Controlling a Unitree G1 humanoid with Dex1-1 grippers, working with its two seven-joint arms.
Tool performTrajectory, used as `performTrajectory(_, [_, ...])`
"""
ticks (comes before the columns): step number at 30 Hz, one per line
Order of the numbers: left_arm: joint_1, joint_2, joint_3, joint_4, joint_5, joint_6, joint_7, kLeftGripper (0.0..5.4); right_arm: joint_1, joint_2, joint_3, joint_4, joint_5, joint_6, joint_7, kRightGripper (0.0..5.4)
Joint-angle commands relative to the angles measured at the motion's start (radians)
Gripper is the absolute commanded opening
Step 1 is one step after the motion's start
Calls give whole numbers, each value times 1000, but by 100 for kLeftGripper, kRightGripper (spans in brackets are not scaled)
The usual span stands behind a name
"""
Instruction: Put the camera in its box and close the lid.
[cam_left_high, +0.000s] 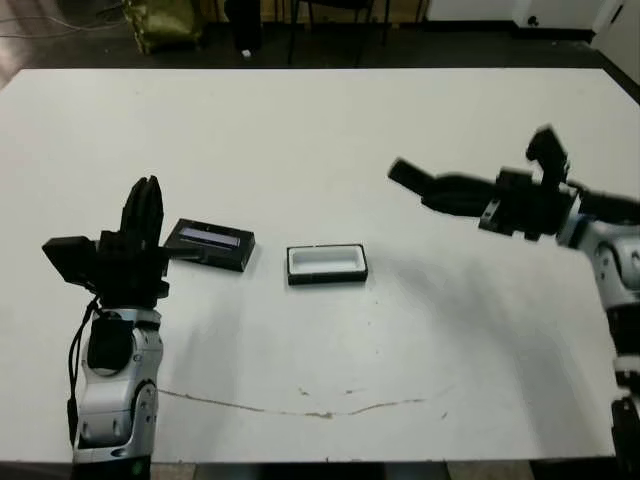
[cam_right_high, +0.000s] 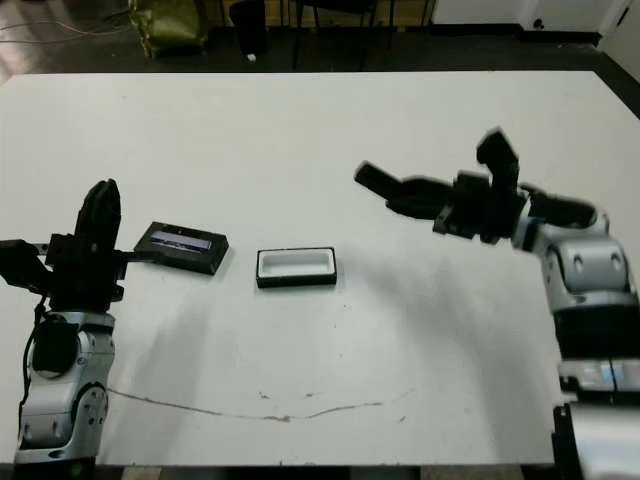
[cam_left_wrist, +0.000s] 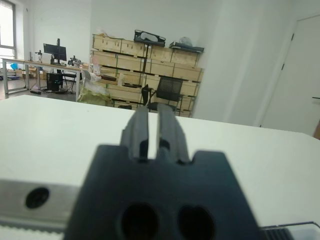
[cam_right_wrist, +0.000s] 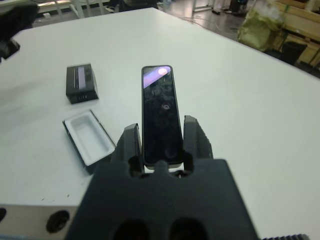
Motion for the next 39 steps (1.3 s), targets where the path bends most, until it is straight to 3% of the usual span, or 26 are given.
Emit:
performTrajectory(1, [14, 1, -1, 19, 2, 4, -1, 0, -102, 41, 61, 144, -74, -112, 52, 31])
performTrajectory(3, [16, -1, -2, 16, 0, 6, 0, 0, -147, 68, 106, 157, -117, -136, 66, 31])
performTrajectory(8, [19, -3, -5, 18, 12, -1, 8, 0, -220, 150, 218, 151, -169, -47, 159, 31])
performTrajectory(17, [19, -1, -3, 27, 3, -3, 2, 0, -212, 231, 341, 110, -255, -28, 197, 31])
performTrajectory(25, [21, -3, -9, 25, 15, -3, 10, 0, -193, 220, 387, 52, -314, -81, 205, 31])
performTrajectory(39, [19, -2, -16, 21, 16, 0, 11, 0, -208, 209, 382, 97, -348, -92, 232, 31])
